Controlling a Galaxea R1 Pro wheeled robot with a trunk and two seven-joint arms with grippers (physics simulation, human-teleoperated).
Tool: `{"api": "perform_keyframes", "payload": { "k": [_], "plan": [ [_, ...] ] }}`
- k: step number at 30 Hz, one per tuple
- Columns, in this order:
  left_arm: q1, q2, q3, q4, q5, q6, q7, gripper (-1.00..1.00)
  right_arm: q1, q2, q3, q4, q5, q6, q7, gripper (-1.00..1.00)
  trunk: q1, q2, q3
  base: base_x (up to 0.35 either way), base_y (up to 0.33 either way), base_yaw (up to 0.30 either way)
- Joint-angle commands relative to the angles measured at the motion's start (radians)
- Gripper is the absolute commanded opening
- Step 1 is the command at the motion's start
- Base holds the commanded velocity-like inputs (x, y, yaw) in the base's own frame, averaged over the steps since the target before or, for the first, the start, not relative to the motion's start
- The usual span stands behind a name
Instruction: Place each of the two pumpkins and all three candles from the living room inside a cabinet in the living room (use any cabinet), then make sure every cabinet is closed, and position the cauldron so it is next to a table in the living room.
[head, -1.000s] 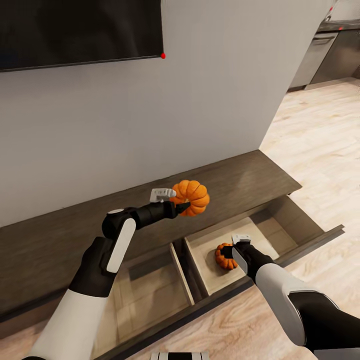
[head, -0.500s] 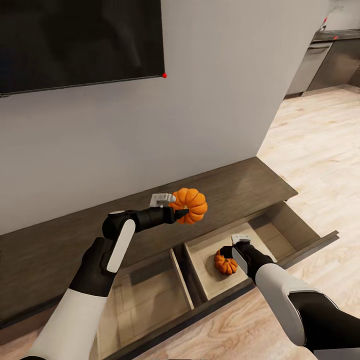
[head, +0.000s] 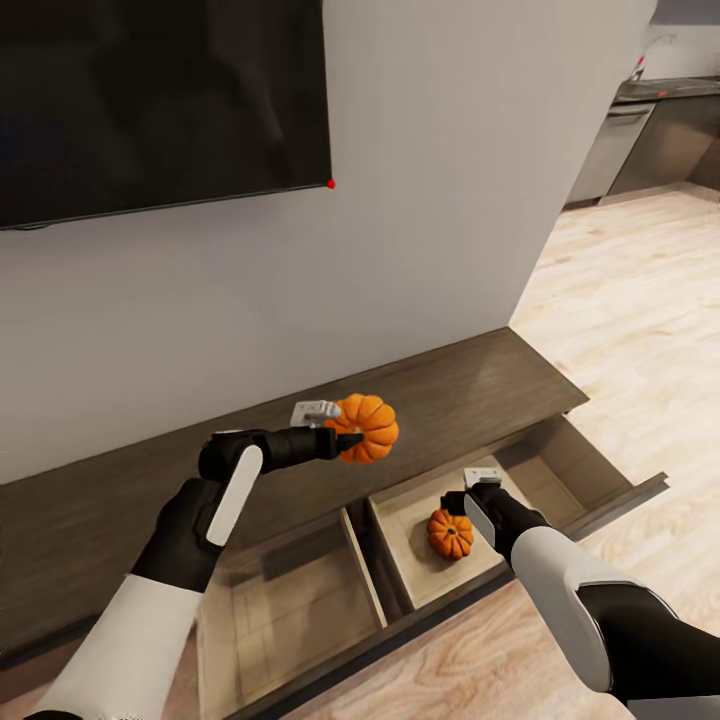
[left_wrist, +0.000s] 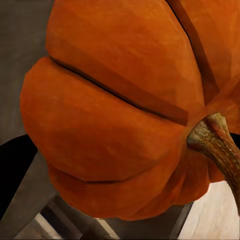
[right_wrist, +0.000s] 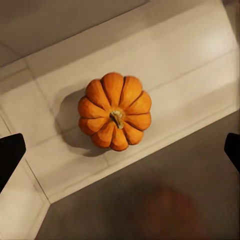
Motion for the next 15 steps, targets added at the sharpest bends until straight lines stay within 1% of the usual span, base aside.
{"api": "perform_keyframes", "payload": {
  "k": [1, 2, 4, 10, 13, 14, 15],
  "plan": [
    [0.0, 0.007, 0.001, 0.0, -0.013, 0.003, -0.005, -1.0, 0.0, 0.0, 0.003, -0.002, -0.004, 0.006, -0.005, 1.0, -0.004, 0.007, 0.004, 0.0, 0.0, 0.0],
    [0.0, 0.019, 0.001, -0.001, -0.013, 0.002, -0.006, -1.0, 0.0, 0.0, 0.003, -0.002, -0.004, 0.006, -0.005, 1.0, -0.004, 0.007, 0.006, 0.0, 0.0, 0.0],
    [0.0, 0.033, 0.001, -0.001, -0.013, 0.001, -0.006, -1.0, 0.0, 0.0, 0.003, -0.002, -0.005, 0.006, -0.005, 1.0, -0.004, 0.007, 0.009, 0.0, 0.0, 0.0],
    [0.0, 0.043, 0.001, 0.004, -0.012, -0.002, -0.003, -1.0, 0.0, 0.0, 0.003, -0.003, -0.005, 0.006, -0.005, 1.0, -0.004, 0.007, 0.018, 0.0, 0.0, 0.0],
    [0.0, 0.055, 0.0, 0.005, -0.012, -0.003, -0.002, -1.0, -0.001, 0.0, 0.003, -0.003, -0.005, 0.006, -0.005, 1.0, -0.004, 0.007, 0.023, 0.0, 0.0, 0.0],
    [0.0, 0.063, 0.007, 0.011, -0.012, -0.005, -0.001, -1.0, 0.0, 0.0, 0.002, -0.005, -0.005, 0.006, -0.005, 1.0, -0.004, 0.007, 0.024, 0.0, 0.0, 0.0],
    [0.0, 0.063, 0.009, 0.015, -0.012, -0.005, -0.001, -1.0, 0.0, -0.001, 0.002, -0.005, -0.005, 0.006, -0.005, 1.0, -0.004, 0.007, 0.026, 0.0, 0.0, 0.0]
  ]
}}
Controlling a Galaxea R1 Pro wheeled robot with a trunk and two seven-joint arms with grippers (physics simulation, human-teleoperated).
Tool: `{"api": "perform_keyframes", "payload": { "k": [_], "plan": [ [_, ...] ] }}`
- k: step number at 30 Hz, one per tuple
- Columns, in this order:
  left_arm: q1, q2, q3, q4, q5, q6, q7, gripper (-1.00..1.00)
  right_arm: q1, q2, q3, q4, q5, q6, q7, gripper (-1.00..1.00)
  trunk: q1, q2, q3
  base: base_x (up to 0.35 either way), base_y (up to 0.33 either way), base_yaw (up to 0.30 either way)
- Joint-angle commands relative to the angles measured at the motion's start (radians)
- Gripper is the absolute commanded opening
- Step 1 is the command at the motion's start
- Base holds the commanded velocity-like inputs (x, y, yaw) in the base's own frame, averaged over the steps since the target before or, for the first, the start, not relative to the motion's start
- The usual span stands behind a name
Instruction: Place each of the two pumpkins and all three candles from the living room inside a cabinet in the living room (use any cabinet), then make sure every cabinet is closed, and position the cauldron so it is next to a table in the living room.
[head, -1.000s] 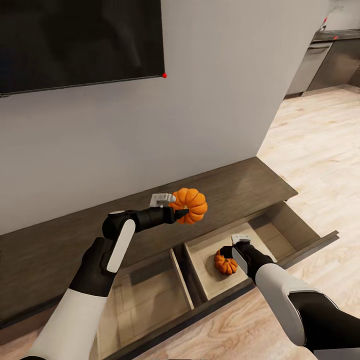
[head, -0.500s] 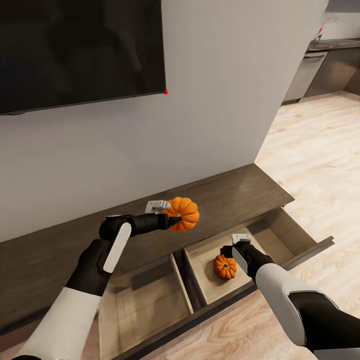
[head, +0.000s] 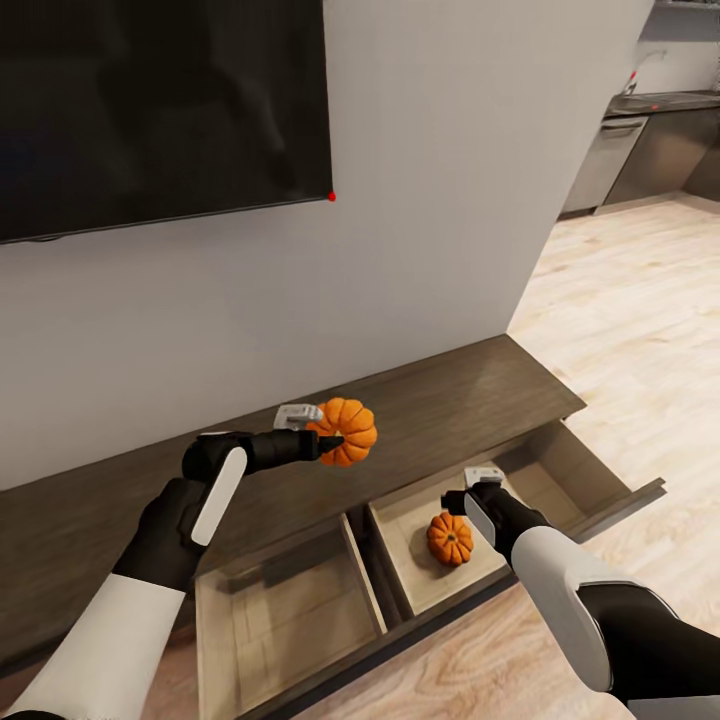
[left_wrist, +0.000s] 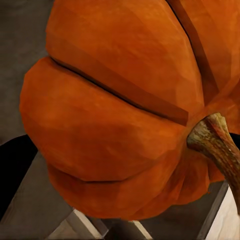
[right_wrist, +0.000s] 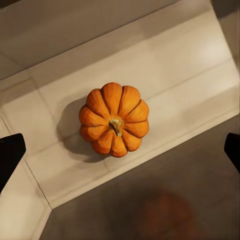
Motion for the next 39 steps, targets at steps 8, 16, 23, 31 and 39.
{"api": "perform_keyframes", "payload": {
  "k": [8, 16, 23, 31, 39],
  "plan": [
    [-0.001, 0.002, 0.008, 0.049, 0.007, -0.004, -0.001, -1.0, 0.0, -0.002, 0.002, -0.003, -0.004, 0.006, -0.005, 1.0, 0.0, 0.0, 0.012, 0.0, 0.0, 0.0],
    [-0.001, 0.002, 0.009, 0.054, 0.008, -0.042, -0.004, -1.0, 0.0, -0.002, 0.001, -0.003, -0.004, 0.005, -0.004, 1.0, 0.0, 0.0, 0.024, -0.003, 0.037, 0.0],
    [-0.001, 0.002, 0.007, 0.055, 0.008, -0.045, -0.004, -1.0, 0.0, -0.002, 0.001, -0.003, -0.004, 0.005, -0.003, 1.0, 0.0, 0.0, 0.035, -0.139, 0.207, 0.0],
    [-0.001, 0.002, 0.006, 0.055, 0.008, -0.046, -0.003, -1.0, 0.0, -0.002, 0.001, -0.003, -0.004, 0.004, -0.001, 1.0, 0.0, 0.0, 0.048, -0.165, 0.204, 0.0],
    [-0.001, 0.002, 0.007, 0.055, 0.008, -0.046, -0.004, -1.0, 0.0, -0.002, 0.001, -0.003, -0.004, 0.004, 0.003, 1.0, 0.0, 0.0, 0.061, -0.104, 0.013, -0.018]
  ]
}}
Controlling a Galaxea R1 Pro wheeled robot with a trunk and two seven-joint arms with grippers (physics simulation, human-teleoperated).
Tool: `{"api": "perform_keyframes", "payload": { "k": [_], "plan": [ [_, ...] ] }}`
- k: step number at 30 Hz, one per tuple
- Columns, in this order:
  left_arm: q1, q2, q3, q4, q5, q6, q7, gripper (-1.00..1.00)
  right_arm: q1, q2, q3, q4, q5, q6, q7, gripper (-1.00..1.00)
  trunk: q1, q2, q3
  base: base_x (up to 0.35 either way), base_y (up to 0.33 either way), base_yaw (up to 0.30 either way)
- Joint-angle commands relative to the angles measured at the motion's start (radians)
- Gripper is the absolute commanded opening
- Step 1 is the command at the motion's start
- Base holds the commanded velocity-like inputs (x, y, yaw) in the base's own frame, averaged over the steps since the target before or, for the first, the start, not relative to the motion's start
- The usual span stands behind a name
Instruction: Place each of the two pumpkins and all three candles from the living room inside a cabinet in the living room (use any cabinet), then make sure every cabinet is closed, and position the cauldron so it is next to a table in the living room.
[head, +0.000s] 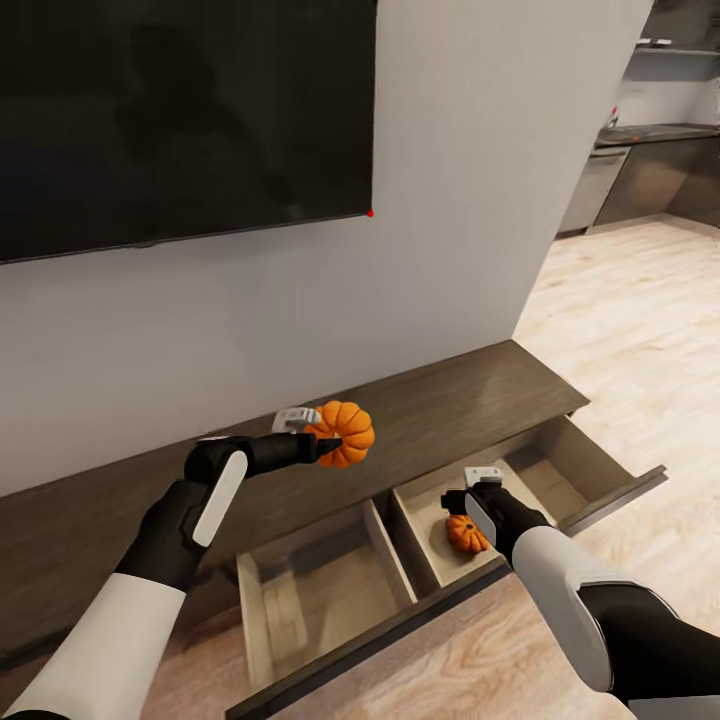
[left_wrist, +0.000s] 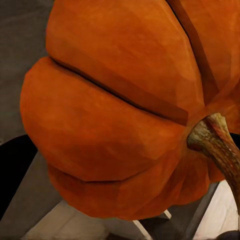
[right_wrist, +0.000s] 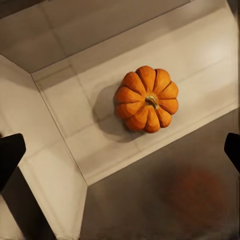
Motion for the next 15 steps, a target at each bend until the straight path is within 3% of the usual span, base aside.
{"api": "perform_keyframes", "payload": {
  "k": [1, 9, 15],
  "plan": [
    [-0.001, 0.001, -0.001, -0.001, -0.003, 0.003, -0.002, -1.0, 0.0, 0.0, 0.003, -0.002, -0.004, 0.006, -0.005, 1.0, -0.001, 0.0, 0.001, -0.279, 0.001, -0.065],
    [-0.001, 0.001, 0.0, 0.023, -0.003, 0.003, -0.002, -1.0, 0.0, 0.0, 0.003, -0.002, -0.004, 0.006, -0.005, 1.0, -0.001, 0.0, 0.013, -0.306, 0.0, -0.12],
    [-0.001, 0.001, 0.0, 0.024, -0.003, 0.003, -0.002, -1.0, 0.0, 0.0, 0.003, -0.004, -0.004, 0.006, 0.004, 1.0, -0.001, 0.0, 0.016, -0.312, 0.0, -0.038]
  ]
}}
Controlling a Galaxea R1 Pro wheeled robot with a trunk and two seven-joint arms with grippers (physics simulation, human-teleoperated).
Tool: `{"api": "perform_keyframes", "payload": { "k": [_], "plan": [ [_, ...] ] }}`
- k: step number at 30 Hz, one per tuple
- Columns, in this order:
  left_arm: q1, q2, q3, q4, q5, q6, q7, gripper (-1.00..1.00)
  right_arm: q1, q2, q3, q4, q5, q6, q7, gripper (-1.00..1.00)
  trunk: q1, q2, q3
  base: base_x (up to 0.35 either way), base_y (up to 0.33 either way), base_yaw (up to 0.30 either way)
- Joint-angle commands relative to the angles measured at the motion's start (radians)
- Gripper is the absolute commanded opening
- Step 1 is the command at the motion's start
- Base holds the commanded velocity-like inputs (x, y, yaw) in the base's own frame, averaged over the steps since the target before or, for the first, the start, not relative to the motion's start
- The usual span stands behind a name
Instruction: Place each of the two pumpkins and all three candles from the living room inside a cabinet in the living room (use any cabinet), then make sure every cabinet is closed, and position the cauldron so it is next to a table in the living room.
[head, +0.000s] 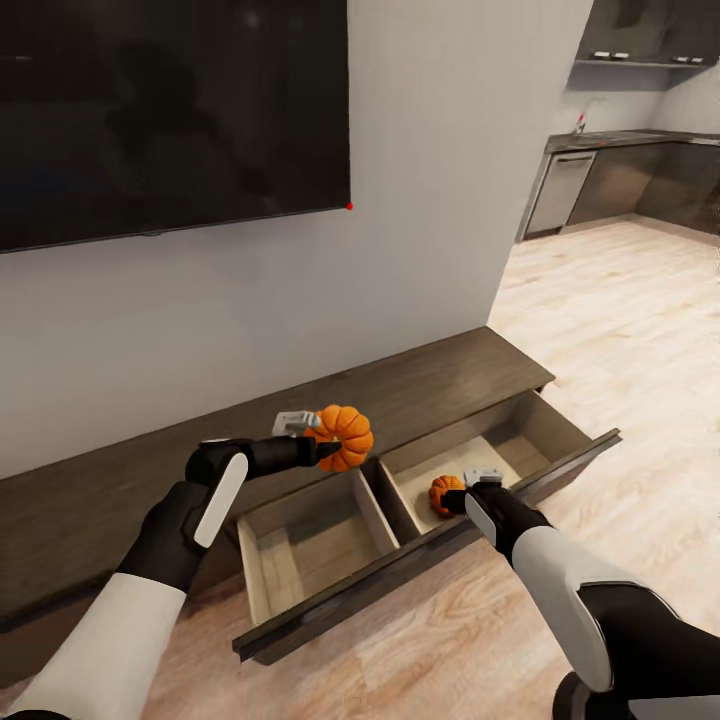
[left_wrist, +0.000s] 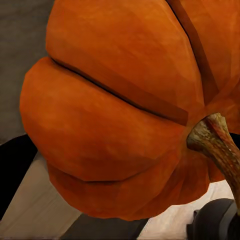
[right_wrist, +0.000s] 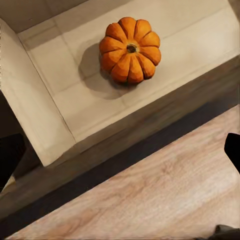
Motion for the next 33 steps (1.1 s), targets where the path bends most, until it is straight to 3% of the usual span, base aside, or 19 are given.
{"api": "perform_keyframes", "payload": {
  "k": [1, 19, 24, 28, 33],
  "plan": [
    [-0.001, 0.001, -0.001, -0.001, 0.003, 0.004, -0.002, -1.0, 0.0, 0.0, 0.003, -0.002, -0.004, 0.006, -0.004, 1.0, -0.001, 0.0, 0.0, -0.312, 0.0, -0.075],
    [-0.001, 0.001, -0.001, -0.001, 0.002, 0.005, -0.003, -1.0, 0.0, 0.0, 0.002, -0.002, -0.004, 0.006, 0.002, 1.0, -0.001, 0.0, 0.017, -0.311, 0.0, -0.23],
    [-0.001, 0.002, 0.002, 0.002, 0.002, 0.004, 0.001, -1.0, 0.0, 0.0, 0.001, -0.003, -0.004, 0.006, 0.002, 1.0, -0.001, 0.0, 0.022, -0.112, 0.0, -0.247],
    [-0.001, 0.001, 0.052, 0.031, 0.002, 0.002, 0.003, -1.0, 0.0, 0.0, 0.001, -0.003, -0.004, 0.006, 0.002, 1.0, -0.001, 0.0, 0.026, -0.011, 0.0, -0.247],
    [-0.001, 0.001, 0.071, 0.042, 0.001, 0.002, 0.003, -1.0, 0.0, 0.0, 0.002, -0.002, -0.004, 0.004, 0.004, 1.0, -0.001, 0.0, 0.032, -0.002, 0.0, -0.247]
  ]
}}
